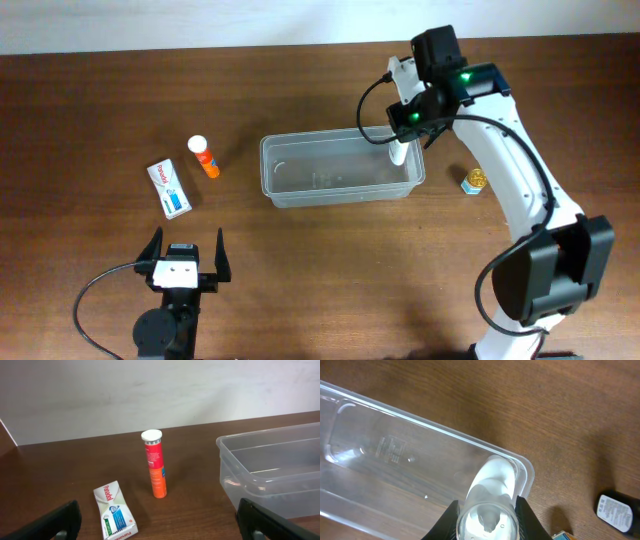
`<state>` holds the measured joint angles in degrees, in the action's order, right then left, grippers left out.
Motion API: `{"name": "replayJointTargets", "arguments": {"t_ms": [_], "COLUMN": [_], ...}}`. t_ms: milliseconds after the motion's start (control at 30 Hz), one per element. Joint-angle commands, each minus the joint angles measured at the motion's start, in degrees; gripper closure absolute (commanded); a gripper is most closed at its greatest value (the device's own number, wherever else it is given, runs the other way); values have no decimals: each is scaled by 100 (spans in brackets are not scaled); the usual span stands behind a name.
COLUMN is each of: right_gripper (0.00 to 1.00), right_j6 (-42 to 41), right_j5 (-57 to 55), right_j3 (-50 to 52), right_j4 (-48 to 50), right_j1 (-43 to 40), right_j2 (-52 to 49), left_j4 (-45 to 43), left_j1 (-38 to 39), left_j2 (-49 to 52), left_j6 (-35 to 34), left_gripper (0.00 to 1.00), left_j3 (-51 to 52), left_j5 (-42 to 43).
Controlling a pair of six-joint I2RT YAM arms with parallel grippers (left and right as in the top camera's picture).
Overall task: Pack container
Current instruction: 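Carry the white pump bottle left over the clear container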
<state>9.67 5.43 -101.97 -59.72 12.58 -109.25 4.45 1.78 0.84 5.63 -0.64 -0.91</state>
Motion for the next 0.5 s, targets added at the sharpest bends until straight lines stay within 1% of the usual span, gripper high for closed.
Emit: {"name": "replayJointTargets", "arguments": {"t_ms": [0,267,300,467], "right_gripper": [81,79,76,76], "right_j6": [39,-9,-35,-111], "right_j5": [55,52,57,144], "right_j3": [20,20,20,20], "right_j4": [61,61,61,63], "right_j1": [48,-35,-72,-205], "right_j2": [-160,-269,-280,-306], "left_j4": [28,28,28,28], "left_j1": [-31,-31,-31,-31], "left_j2": [-44,-44,-44,-44], "left_j6": [92,92,92,92], "left_gripper": [1,1,1,1], "left_j3": [11,11,11,11], "left_j5": [-33,-33,-33,-33]}}
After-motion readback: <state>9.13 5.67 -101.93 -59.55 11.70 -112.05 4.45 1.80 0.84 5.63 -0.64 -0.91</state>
